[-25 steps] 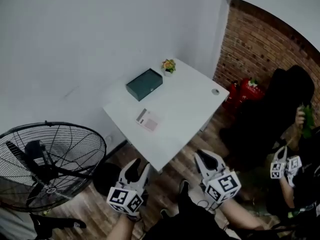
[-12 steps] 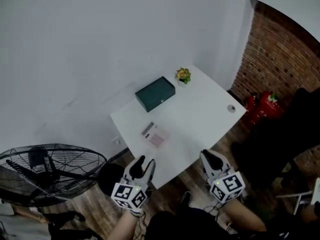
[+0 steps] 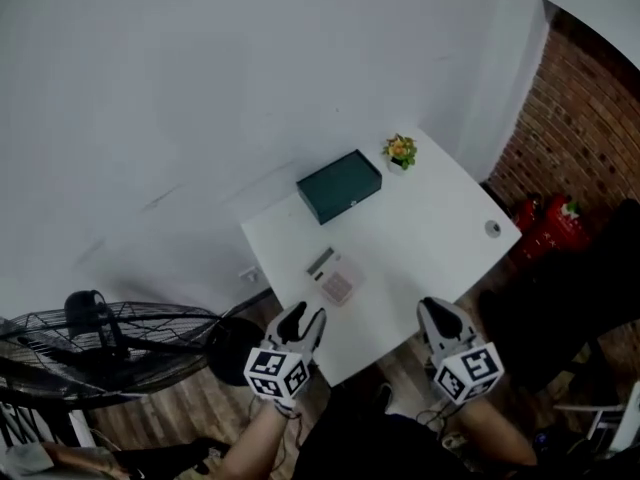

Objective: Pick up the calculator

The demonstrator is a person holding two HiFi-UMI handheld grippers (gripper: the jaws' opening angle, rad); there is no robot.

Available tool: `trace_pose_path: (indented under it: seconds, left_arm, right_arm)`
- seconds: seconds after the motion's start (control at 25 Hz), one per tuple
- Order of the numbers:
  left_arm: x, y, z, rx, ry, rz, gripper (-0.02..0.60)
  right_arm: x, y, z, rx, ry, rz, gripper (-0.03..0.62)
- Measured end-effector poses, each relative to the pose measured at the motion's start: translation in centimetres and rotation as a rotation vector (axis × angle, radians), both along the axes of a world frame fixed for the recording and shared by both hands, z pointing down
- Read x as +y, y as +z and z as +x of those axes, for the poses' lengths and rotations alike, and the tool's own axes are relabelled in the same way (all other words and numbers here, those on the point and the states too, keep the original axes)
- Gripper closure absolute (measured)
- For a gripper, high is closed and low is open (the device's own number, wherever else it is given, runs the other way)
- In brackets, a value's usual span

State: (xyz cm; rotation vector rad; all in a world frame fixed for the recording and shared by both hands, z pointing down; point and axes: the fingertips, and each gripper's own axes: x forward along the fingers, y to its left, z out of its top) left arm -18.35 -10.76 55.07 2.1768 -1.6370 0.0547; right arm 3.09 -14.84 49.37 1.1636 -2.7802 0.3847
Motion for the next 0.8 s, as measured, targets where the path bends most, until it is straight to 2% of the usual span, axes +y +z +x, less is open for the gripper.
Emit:
trace_pose_path:
  seconds: [0.2,0.44,0.64,0.8]
  left_arm:
    - [-3.8,4.6,-3.1,0.011,0.023,-0.095,0.411]
    - [-8.1,11.5,-6.6,0.078,-0.034,-0.202,0.405]
    - [-10.2,15.4,-8.2,0.171,-0.064,-0.28,0.37]
    - [-12.2,18.0,-8.7,0.258,-0.087,-0.327,0.357]
  right_arm:
    - [-1.8,-0.4,-2.5,0.021,0.042,0.0,0.559]
    - [-2.8,0.4,-4.3,0.035,0.083,-0.008,0.557]
    - [-3.2,2.1,-3.8,0.026,0.091,-0.06,0.559]
    - [-4.5,3.5,-3.1,0.027,0.058,-0.093,0.56]
